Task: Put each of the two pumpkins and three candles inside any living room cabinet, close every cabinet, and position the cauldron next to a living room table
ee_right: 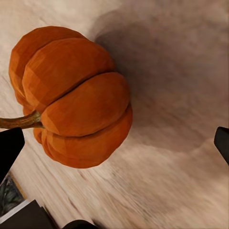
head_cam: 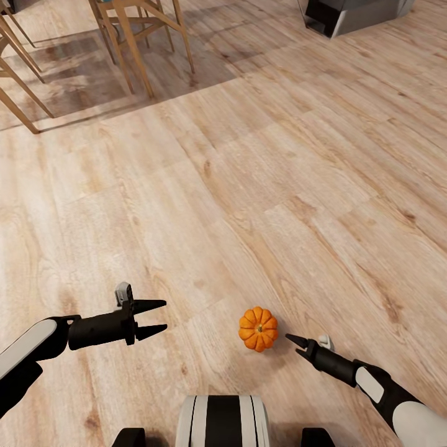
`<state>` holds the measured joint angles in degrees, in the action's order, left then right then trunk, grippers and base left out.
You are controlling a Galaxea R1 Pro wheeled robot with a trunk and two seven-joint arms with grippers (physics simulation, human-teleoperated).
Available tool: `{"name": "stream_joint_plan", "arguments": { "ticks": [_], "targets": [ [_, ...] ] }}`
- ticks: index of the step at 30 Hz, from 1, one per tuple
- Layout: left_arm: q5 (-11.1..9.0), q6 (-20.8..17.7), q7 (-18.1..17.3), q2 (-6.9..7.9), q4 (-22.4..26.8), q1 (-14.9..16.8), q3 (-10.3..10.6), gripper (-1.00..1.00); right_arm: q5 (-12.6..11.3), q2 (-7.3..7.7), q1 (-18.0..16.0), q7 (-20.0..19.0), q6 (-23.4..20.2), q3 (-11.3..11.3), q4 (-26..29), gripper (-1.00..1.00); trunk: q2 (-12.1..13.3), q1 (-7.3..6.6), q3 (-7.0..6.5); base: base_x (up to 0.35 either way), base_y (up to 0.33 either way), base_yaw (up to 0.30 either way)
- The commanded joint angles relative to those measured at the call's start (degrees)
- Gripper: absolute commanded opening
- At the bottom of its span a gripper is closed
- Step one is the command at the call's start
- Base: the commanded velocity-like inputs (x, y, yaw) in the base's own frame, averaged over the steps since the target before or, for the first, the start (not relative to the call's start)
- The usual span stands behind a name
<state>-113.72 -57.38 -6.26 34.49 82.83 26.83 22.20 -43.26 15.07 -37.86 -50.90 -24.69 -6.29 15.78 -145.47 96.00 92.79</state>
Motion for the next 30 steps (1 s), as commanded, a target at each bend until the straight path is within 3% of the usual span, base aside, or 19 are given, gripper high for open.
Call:
{"name": "stream_joint_plan", "arguments": {
  "ticks": [1,30],
  "targets": [
    [0.43,-0.01,-0.6,0.05,-0.03,0.05,0.12,1.0,-0.6,0.05,-0.02,-0.04,-0.35,-0.4,0.02,1.0,-0.01,-0.01,0.03,0.0,0.0,0.0],
    [0.43,-0.01,-0.6,0.05,-0.11,0.03,0.12,1.0,-0.6,-0.04,-0.02,0.53,-0.42,-0.39,0.0,1.0,-0.01,-0.01,0.03,0.05,0.032,0.0]
  ]
}}
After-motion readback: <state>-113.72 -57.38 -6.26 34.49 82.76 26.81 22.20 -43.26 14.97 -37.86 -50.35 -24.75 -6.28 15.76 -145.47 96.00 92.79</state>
